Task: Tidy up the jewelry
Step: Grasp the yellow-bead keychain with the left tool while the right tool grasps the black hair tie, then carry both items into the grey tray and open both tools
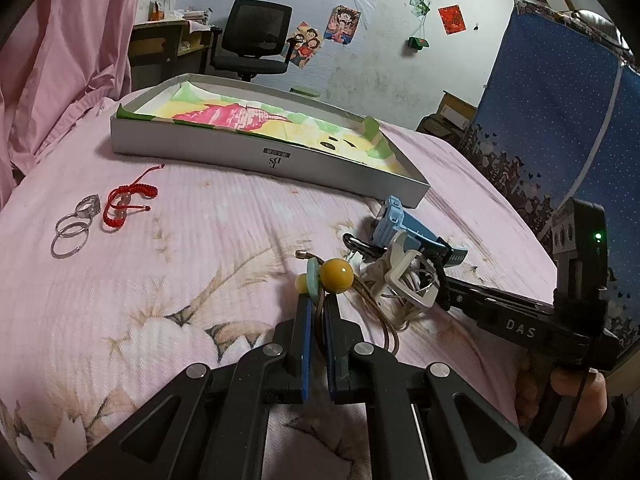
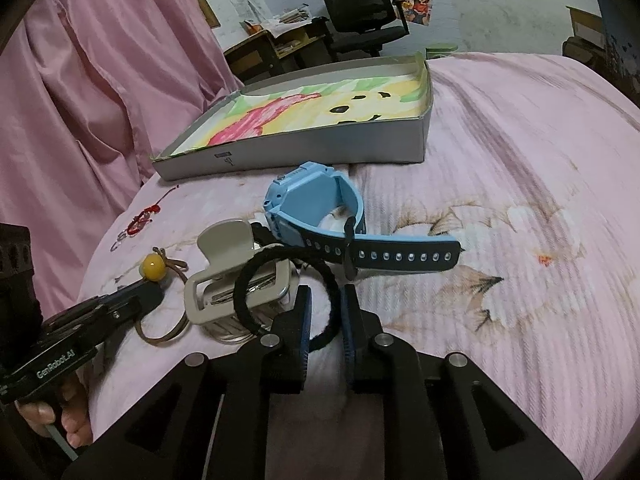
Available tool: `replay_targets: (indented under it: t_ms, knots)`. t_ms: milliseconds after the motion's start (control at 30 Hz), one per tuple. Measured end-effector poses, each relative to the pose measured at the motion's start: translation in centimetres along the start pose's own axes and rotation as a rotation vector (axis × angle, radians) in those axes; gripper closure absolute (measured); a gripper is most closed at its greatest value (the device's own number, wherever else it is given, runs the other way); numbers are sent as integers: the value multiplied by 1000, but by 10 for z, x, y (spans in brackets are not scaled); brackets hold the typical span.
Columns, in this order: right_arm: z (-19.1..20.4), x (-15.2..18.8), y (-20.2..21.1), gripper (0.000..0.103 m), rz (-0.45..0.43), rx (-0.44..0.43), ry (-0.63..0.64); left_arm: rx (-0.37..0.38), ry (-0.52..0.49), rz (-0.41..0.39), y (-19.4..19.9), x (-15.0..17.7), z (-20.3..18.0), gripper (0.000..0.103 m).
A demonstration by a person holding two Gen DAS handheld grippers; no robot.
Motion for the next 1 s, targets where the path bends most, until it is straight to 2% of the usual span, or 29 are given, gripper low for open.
replay_targets:
  t_ms: [200, 300, 500, 667, 767, 900, 1000]
  knots:
    - [2, -4, -8, 90, 14, 48, 11, 5, 0, 2, -1, 1, 0, 97]
    - [2, -5, -9, 97, 16, 58, 11, 12, 1, 0, -1, 2, -1, 97]
    - [3, 1, 8, 98, -42, 37, 11, 21, 16, -26, 10, 5, -1, 97]
    - [11, 10, 45, 98, -165, 60, 34, 14, 6, -78, 29, 5, -8, 97]
    - [20, 6, 69, 98, -272, 79, 66, 0, -5, -149, 45, -5, -15, 97]
    - [29, -18, 86, 98, -367, 77, 84, -14, -2, -244, 65, -31, -18, 97]
    - [32, -48, 91, 98, -412, 95, 102, -25, 13, -305, 72, -58, -16, 97]
Point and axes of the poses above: each gripper's, at about its wrist camera, not at the fingertips, and y roughly against the way its jaws point, z to its left, x to its underside, the point moved 4 cm from there along -y, roughly the way its jaws point, and after that the axes turned 13 degrees about z, right-handed, at the moved point
